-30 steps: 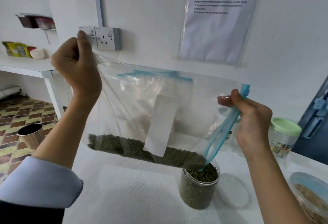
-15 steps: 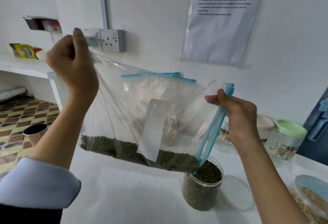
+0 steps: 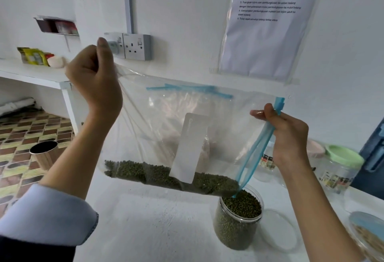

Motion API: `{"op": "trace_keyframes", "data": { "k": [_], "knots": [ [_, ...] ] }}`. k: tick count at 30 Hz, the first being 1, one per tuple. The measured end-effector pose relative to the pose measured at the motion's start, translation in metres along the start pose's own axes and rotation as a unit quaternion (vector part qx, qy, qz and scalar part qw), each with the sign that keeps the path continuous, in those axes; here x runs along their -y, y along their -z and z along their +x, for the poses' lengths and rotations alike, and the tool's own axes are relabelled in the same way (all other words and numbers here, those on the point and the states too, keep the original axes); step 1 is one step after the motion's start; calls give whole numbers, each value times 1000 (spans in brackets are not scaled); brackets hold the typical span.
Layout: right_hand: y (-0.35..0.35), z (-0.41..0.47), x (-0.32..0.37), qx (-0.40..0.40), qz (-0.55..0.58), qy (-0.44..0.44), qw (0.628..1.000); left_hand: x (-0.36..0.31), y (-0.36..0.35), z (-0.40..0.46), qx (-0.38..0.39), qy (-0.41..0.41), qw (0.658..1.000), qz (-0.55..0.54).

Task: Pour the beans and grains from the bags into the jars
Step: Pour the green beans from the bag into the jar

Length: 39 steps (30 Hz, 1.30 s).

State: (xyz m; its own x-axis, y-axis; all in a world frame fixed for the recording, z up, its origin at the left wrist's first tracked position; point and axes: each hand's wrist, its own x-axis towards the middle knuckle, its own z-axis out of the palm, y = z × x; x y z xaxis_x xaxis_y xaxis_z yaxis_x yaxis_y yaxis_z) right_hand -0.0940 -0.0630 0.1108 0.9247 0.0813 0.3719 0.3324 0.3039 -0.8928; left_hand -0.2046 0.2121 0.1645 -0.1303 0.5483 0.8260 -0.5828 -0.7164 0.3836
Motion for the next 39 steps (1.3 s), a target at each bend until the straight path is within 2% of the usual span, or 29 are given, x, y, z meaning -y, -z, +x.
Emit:
{"op": "trace_keyframes", "data": {
  "k": [8,15,23,27,30,33,36,39],
  "knots": [
    [15,-6,5,-11,-9,19,1000,0,-10,-3,2,18,1000,-19],
    [24,-6,1,-37,2,25,999,-5,-16,-4,6,0,999,-38],
    [14,-7,2,-3,3,3,1000,-6,-15,2,-7,-22,999,-31],
    [10,-8,1,-11,23,0,1000,-1,-9,8,-10,-20,999,-23],
    [3,-8,0,44,23,-14,999,2,-5,12,-16,-22,999,-17],
    [1,-7,-2,8,29,-7,1000,2,-1,13,-21,-21,999,-13],
    [-3,-8,-1,38,20,-17,999,2,0,13,-20,-31,999,-11],
    [-2,-3,1,8,31,-16,999,4,0,13,-26,-27,999,-18]
  ]
}}
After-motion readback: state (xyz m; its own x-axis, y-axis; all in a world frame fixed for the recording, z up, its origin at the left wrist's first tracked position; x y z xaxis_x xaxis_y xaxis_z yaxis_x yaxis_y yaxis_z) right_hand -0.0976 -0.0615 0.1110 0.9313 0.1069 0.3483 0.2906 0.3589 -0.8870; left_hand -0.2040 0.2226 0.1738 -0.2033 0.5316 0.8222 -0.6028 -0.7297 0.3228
